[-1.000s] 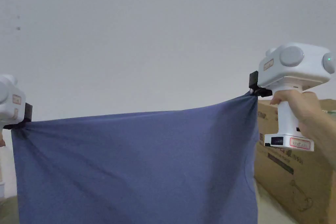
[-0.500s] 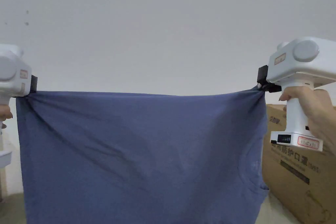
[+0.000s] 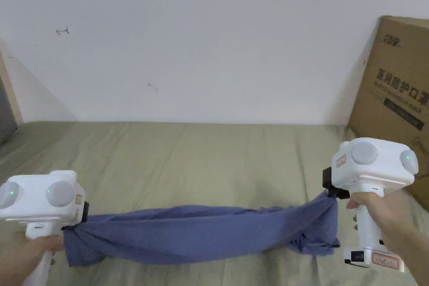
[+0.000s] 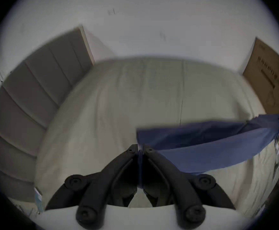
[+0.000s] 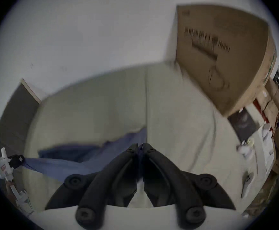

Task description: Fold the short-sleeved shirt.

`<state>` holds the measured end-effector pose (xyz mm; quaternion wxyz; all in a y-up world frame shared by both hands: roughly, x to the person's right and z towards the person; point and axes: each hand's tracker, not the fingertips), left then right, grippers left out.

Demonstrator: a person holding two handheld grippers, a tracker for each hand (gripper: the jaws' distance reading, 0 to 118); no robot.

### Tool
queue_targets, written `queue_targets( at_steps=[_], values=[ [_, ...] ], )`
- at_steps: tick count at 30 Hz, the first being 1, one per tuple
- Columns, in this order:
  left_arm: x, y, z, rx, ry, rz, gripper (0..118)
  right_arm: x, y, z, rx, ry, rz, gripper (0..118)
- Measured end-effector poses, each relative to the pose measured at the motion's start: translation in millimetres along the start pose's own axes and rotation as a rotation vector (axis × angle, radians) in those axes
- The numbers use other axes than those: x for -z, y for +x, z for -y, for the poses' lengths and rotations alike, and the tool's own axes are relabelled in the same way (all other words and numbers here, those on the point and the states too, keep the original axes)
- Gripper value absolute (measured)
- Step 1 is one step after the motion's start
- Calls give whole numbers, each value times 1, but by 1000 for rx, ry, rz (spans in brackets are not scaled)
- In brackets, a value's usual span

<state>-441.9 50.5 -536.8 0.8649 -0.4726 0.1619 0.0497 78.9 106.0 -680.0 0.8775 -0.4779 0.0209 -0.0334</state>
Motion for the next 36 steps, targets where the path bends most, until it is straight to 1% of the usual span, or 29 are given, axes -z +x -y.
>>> queue_targets(
  at_steps=[1, 3, 5, 7, 9, 11, 14, 18, 21, 22, 24, 26, 27, 29, 30, 33, 35, 36],
  values=[
    [14, 3, 15, 12, -40, -5, 3, 14, 5, 13, 18, -32, 10, 5],
    [34, 6, 37, 46, -78, -28, 4, 30, 12, 35, 35, -69, 0, 5],
    [46, 1, 45, 45, -79, -26, 4, 36, 16, 51, 15, -83, 10, 5],
    [40, -8, 52, 17, -78, 4, 4, 30, 23, 65, 5, -88, 14, 5],
    [26, -21, 58, -20, -52, 35, 4, 19, 33, 77, 19, -78, -2, 5],
    [7, -34, 68, -46, -14, 66, 4, -2, 42, 92, 52, -56, -15, 5],
    [-37, -48, 101, -63, 14, 99, 4, -36, 51, 126, 55, -37, -40, 5],
    [-90, -58, 165, -40, 28, 74, 4, -85, 62, 200, 28, -21, -40, 5],
    [-123, -68, 223, -13, 14, 65, 4, -113, 75, 270, 18, -59, -46, 5],
    [-132, -72, 242, -9, 13, 67, 4, -122, 79, 293, 27, -81, -40, 5],
    [-149, -78, 274, -3, -7, 57, 4, -138, 88, 337, 49, -88, -62, 5],
    [-164, -85, 303, -9, -6, 39, 4, -148, 98, 372, 85, -110, -69, 5],
    [-171, -88, 317, -3, -11, 32, 4, -150, 106, 388, 88, -122, -78, 5],
    [-184, -93, 339, 12, -15, 21, 4, -161, 112, 413, 93, -134, -73, 5],
    [-190, -94, 349, 16, -15, 23, 4, -166, 115, 423, 123, -141, -68, 5],
    [-195, -95, 367, 30, -6, 23, 4, -167, 121, 433, 122, -134, -79, 5],
    [-197, -92, 368, 24, -6, 22, 8, -170, 121, 430, 112, -109, -79, 5],
    [-199, -89, 368, 19, -1, 19, 22, -173, 120, 427, 112, -95, -75, 5]
  ],
)
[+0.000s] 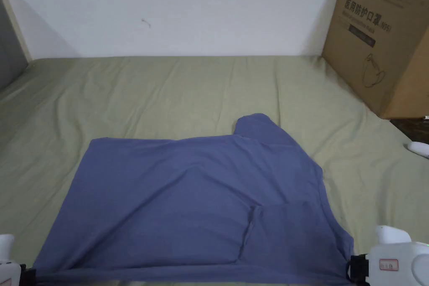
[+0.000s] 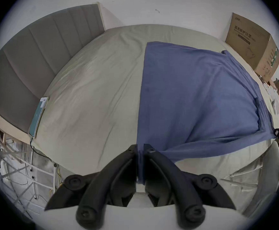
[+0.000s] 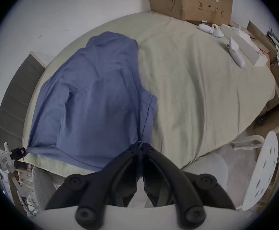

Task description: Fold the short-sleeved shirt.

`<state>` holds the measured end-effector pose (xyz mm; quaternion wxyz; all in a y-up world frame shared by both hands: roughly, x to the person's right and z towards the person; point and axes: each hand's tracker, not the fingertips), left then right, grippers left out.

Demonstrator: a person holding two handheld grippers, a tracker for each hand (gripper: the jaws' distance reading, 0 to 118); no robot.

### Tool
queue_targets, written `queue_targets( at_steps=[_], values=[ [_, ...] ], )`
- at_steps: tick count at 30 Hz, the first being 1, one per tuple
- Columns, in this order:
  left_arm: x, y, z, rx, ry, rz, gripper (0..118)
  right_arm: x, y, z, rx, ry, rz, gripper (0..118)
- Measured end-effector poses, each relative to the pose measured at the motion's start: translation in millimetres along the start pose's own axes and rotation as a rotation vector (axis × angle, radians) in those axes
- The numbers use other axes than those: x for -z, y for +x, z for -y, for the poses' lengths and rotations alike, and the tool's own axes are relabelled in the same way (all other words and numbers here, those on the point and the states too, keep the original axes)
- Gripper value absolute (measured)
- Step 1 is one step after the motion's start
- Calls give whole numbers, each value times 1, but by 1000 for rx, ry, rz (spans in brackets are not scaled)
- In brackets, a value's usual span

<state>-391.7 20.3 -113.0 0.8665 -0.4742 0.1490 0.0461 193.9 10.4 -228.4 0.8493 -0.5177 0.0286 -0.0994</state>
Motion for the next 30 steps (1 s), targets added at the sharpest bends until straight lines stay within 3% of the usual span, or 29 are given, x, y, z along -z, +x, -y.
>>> queue_targets(
  at_steps=[2, 3, 5, 6, 8, 9, 10, 11, 12, 13, 16, 19, 22, 23, 24, 25, 26, 27, 30],
  values=[
    [-6, 3, 0, 22, 10, -14, 72, -5, -3, -4, -27, 44, 9, 9],
    [-9, 3, 0, 35, 22, -12, 96, -7, -5, -6, -44, 46, 23, 28],
    [-16, 3, -2, 34, 36, 4, 102, -12, -9, -8, -97, 74, 105, 78],
    [-22, 4, -3, 26, 49, 10, 102, -15, -11, -7, -124, 90, 123, 86],
    [-32, 5, -4, 11, 64, 46, 100, -25, -15, -6, -159, 112, 116, 86],
    [-36, 5, -3, 6, 79, 86, 89, -29, -17, -5, -175, 117, 97, 85],
    [-41, 6, -2, 1, 91, 119, 69, -32, -18, -3, -177, 128, 83, 78],
    [-46, 8, -1, -7, 94, 129, 39, -35, -20, -1, -181, 131, 70, 59],
    [-50, 11, 2, -6, 93, 126, 0, -37, -22, 1, -179, 133, 57, 15],
    [-50, 15, 7, -5, 95, 127, 0, -37, -24, 4, -173, 137, 43, 1],
    [-50, 23, 26, 12, 78, 126, 0, -27, -25, 15, -120, 67, -30, 1],
    [-41, 24, 42, -23, 47, 130, 0, -13, -34, 31, -154, 28, -14, 0],
    [-30, 14, 47, -7, 76, 44, 0, -8, -40, 35, -187, 5, 5, 0],
    [-27, 9, 47, 0, 56, 41, 12, -11, -45, 36, -194, 9, 3, 0],
    [-24, 2, 46, -4, 37, 23, 47, -13, -47, 35, -202, 16, 10, 0],
    [-22, -1, 44, -20, 37, 35, 73, -13, -48, 33, -203, 19, 8, 0],
    [-19, -8, 45, -41, 42, 44, 89, -13, -48, 32, -203, 18, 1, 0],
    [-14, -15, 42, -69, 56, 51, 95, -11, -48, 31, -195, 13, -4, 0],
    [-1, -22, 29, -90, 81, 45, 94, -3, -46, 30, -176, -16, -7, 0]
  ],
)
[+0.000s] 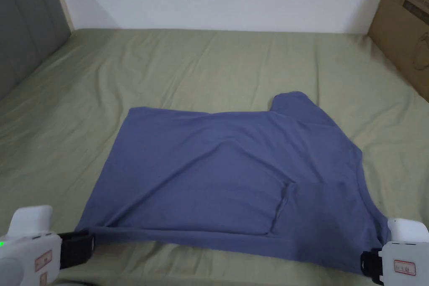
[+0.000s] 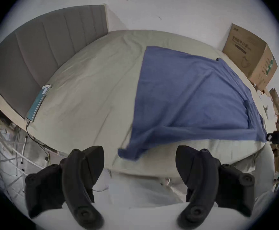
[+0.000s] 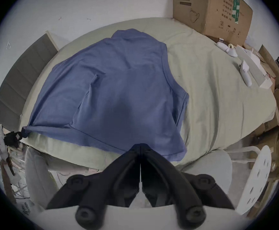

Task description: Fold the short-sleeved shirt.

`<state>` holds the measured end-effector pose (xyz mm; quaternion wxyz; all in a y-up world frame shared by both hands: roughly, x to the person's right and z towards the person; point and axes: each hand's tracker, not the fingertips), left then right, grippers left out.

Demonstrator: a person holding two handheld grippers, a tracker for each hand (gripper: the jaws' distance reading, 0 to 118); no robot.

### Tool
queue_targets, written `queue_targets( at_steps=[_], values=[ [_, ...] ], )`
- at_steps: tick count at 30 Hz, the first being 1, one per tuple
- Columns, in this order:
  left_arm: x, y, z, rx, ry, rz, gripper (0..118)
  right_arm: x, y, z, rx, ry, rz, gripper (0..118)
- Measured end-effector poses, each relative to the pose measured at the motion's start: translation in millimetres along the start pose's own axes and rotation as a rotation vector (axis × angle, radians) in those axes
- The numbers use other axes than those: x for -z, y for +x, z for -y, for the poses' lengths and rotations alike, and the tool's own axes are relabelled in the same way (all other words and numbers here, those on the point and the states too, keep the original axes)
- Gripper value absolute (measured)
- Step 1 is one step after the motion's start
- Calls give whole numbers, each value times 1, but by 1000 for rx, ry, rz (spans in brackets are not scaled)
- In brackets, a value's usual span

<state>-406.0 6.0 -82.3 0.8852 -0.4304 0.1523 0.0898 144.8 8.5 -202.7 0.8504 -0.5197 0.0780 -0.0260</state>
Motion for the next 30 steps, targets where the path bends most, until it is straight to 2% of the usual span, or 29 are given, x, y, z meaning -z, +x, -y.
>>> queue_targets(
  at_steps=[2, 3, 4, 5, 6, 9, 10, 11, 12, 13, 16, 19, 20, 21, 22, 23, 26, 30],
  values=[
    [14, -5, -7, -1, 7, 8, 94, 2, 0, 1, -1, -9, 4, 0],
    [21, -1, -8, -14, -6, 37, 81, 2, 0, 1, -1, -11, 2, 0],
    [28, -2, -8, -29, -35, 66, 49, 2, 0, 1, -1, -12, 4, 0],
    [37, -3, -8, -37, -82, 99, 6, 2, 0, 1, 2, -12, 6, 0],
    [44, 1, -4, -29, -130, 74, 3, 1, 1, 1, 10, -13, 5, 0],
    [31, 9, -4, -12, -72, 43, 3, -6, 10, 0, 64, 11, -24, 2],
    [29, 7, -7, -14, -64, 49, 3, -9, 14, -1, 85, 33, -53, 12],
    [21, 15, -8, -21, -58, 56, 3, -14, 17, -1, 90, 54, -85, 36],
    [19, 15, -10, -27, -59, 58, 3, -14, 22, -4, 79, 45, -91, 78],
    [18, 15, -12, -28, -62, 60, 3, -13, 23, -7, 73, 41, -80, 89],
    [12, 26, -15, -1, -63, 50, 3, -6, 27, -15, 18, 20, 25, 89],
    [15, 29, -13, 12, -72, 41, 3, 14, 30, -17, 1, -72, 16, 86],
    [16, 30, -13, 15, -75, 36, 3, 20, 30, -14, -1, -105, 18, 68],
    [16, 31, -13, 16, -78, 31, 3, 28, 35, -11, 28, -129, 19, 9],
    [16, 30, -12, 12, -82, 33, 3, 25, 37, -8, 106, -102, -2, 2],
    [15, 29, -12, 9, -86, 32, 3, 17, 37, -10, 99, -91, -28, 2],
    [9, 30, -16, 4, -86, 35, 3, 1, 34, -17, 51, -38, 6, 2],
    [-4, 31, -33, 8, -60, 35, 3, -11, 34, -34, 39, -9, 26, 2]
  ],
)
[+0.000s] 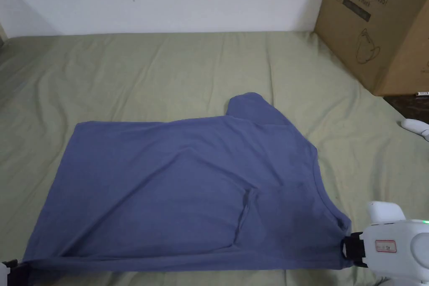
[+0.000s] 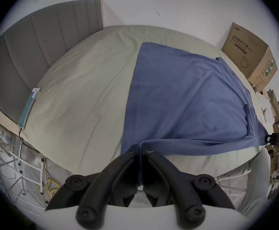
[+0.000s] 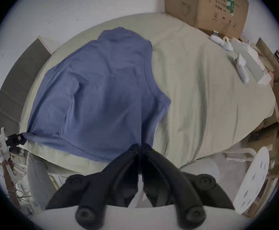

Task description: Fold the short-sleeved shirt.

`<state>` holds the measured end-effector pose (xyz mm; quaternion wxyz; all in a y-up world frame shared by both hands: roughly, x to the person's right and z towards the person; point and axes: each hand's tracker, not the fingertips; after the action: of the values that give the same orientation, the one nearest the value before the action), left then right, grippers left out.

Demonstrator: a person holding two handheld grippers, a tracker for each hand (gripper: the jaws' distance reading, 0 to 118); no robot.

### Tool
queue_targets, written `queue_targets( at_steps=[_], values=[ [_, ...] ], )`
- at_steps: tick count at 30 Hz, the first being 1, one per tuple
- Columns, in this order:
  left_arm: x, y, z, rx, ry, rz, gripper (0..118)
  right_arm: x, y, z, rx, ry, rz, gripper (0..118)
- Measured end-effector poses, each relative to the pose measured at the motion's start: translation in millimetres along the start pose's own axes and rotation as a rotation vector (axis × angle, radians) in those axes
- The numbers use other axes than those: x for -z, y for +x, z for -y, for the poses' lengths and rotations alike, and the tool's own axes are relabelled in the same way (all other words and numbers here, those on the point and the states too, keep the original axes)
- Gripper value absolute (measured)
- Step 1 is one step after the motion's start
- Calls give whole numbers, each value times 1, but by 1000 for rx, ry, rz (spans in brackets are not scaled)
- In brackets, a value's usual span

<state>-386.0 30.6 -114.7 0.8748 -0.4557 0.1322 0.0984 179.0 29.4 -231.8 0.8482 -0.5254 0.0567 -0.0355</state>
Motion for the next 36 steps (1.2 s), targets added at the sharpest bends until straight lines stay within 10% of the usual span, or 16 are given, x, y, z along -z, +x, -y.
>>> queue_targets(
  at_steps=[12, 14, 15, 20, 24, 26, 27, 33, 35, 36],
  values=[
    [49, 20, -118, 109, 31, -33, 4, 33, -13, -129, 24, 51, -25, 2],
    [71, 27, -124, 160, 6, -43, 24, 53, -15, -138, 23, 37, -20, 5],
    [80, 29, -127, 173, -26, -74, 57, 63, -14, -140, 20, 30, -10, 21],
    [83, 24, -118, 120, -31, -72, 107, 61, -15, -130, 10, 37, 13, 68],
    [58, 13, -100, 67, 3, -12, 95, 32, -17, -114, -12, 93, -31, 65],
    [40, 10, -85, 47, 15, 14, 50, 17, -24, -98, -59, 127, -18, 35],
    [36, 9, -75, 38, 11, 32, 3, 14, -27, -90, -60, 128, -21, 0],
    [36, 4, -30, -16, 16, 37, 0, 19, -36, -46, -44, 77, -70, 0],
    [40, -1, -34, -28, 28, 39, 33, 24, -36, -39, -34, 55, -75, 0],
    [44, -3, -40, -36, 16, 32, 78, 26, -35, -37, -22, 47, -81, 0]
  ],
)
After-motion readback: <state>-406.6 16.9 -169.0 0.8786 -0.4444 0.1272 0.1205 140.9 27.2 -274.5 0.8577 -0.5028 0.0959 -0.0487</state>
